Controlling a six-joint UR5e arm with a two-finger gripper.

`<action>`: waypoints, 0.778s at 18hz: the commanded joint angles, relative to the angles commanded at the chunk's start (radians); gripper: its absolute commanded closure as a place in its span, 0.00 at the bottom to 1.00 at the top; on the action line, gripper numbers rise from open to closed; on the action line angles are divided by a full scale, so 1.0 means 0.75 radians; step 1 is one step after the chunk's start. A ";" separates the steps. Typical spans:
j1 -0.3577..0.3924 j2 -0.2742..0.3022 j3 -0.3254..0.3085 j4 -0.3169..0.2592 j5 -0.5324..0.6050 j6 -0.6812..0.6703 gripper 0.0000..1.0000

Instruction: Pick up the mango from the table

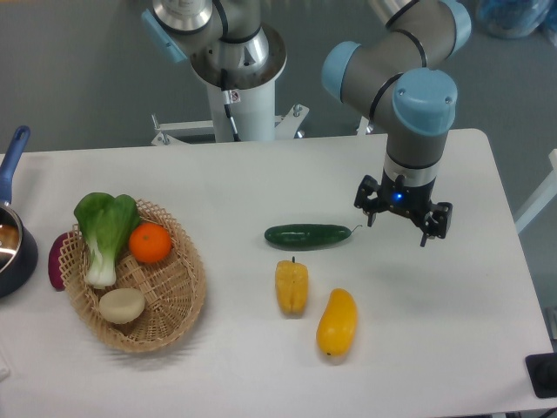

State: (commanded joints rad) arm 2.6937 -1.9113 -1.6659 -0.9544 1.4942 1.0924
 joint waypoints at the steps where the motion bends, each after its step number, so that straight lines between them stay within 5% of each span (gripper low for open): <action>1: -0.002 -0.010 -0.014 0.039 -0.002 -0.045 0.00; 4: -0.047 -0.043 -0.071 0.207 0.002 -0.137 0.00; 7: -0.102 -0.084 -0.051 0.219 0.002 -0.292 0.00; 14: -0.225 -0.256 0.071 0.217 0.000 -0.340 0.00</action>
State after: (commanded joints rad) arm 2.5250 -2.1029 -1.6123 -0.7915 1.4941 0.8377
